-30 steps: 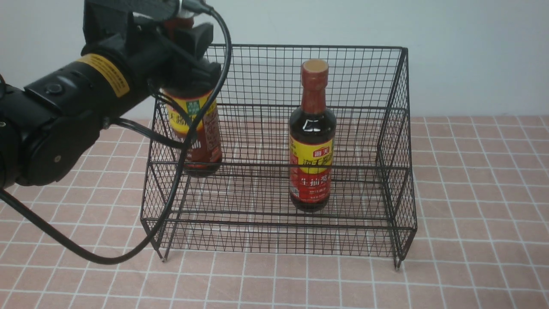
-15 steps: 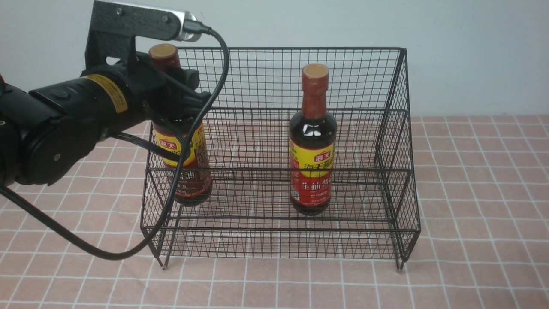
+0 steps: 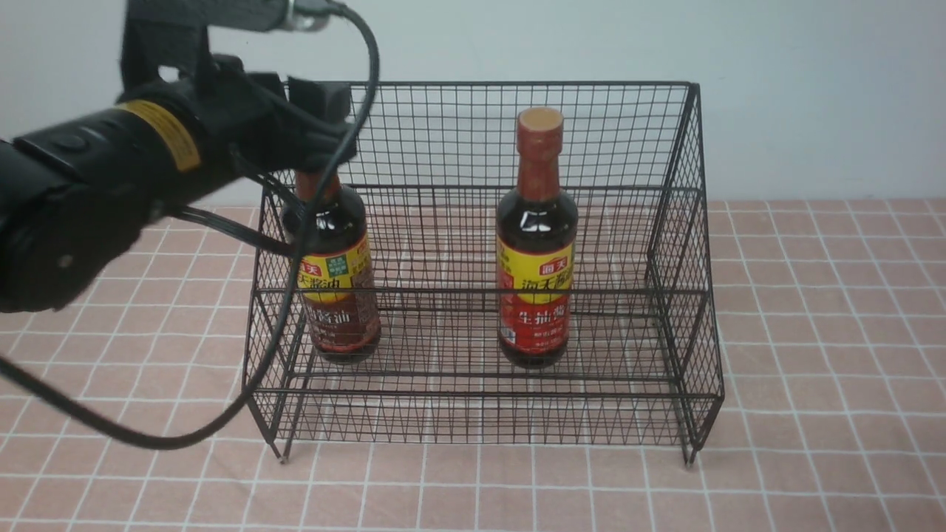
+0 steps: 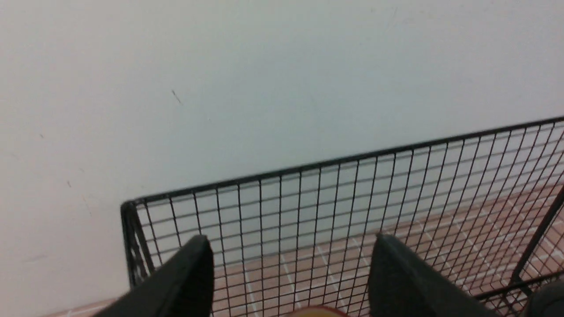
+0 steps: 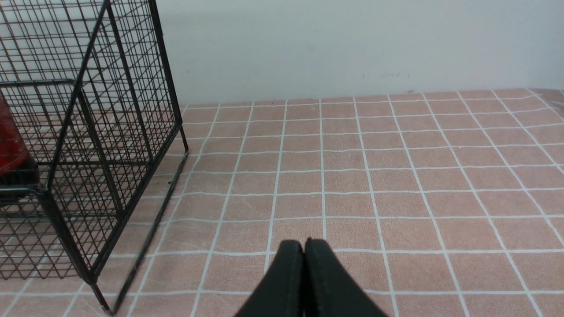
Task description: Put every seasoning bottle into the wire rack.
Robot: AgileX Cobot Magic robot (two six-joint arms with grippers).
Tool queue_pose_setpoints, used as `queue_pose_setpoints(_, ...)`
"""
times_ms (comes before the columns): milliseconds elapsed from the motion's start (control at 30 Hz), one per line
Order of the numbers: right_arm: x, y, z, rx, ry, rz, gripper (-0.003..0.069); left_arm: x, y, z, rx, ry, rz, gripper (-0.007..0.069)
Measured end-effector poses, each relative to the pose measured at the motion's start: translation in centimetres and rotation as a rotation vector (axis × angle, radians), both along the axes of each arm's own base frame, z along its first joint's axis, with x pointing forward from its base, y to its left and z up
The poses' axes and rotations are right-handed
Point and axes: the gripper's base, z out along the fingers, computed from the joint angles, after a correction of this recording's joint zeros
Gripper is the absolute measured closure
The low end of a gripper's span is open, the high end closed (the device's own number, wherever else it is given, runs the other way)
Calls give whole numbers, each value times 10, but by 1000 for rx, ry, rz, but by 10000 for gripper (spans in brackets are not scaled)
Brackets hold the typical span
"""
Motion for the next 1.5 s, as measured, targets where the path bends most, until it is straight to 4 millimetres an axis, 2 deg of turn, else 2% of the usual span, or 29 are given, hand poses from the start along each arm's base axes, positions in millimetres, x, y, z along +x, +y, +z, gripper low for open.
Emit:
queue_pose_setpoints(100,0,0,0,0,0,0,673,-24,10,27,-16,-57,15,248)
queue_pose_setpoints(167,0,0,0,0,0,0,673,-33,14,35,-16,-62,26,282)
queue_pose_setpoints(200,0,0,0,0,0,0,673,-47,21,43,-8,-48,48,352)
queue_pose_setpoints(233,0,0,0,0,0,0,673,-50,23,44,-6,-41,55,382)
queue_pose_setpoints(300,0,0,0,0,0,0,673,-74,36,50,21,36,107,524)
queue_pose_setpoints(333,0,0,0,0,0,0,673,-78,38,50,25,50,115,544)
queue_pose_setpoints(367,0,0,0,0,0,0,673,-95,47,52,40,113,152,599)
queue_pose_setpoints(433,0,0,0,0,0,0,673,-117,57,53,42,186,184,624)
queue_pose_setpoints(633,0,0,0,0,0,0,673,-157,69,42,35,249,180,631)
queue_pose_setpoints(733,0,0,0,0,0,0,673,-181,74,36,-14,259,163,631)
queue_pose_setpoints(767,0,0,0,0,0,0,673,-181,74,35,-16,264,161,631)
queue_pose_setpoints(833,0,0,0,0,0,0,673,-200,77,31,-70,265,140,631)
queue_pose_setpoints(1033,0,0,0,0,0,0,673,-230,84,26,-112,309,119,631)
queue_pose_setpoints(1300,0,0,0,0,0,0,673,-239,86,18,-91,394,122,631)
queue_pose_setpoints(1500,0,0,0,0,0,0,673,-237,86,23,-74,326,115,631)
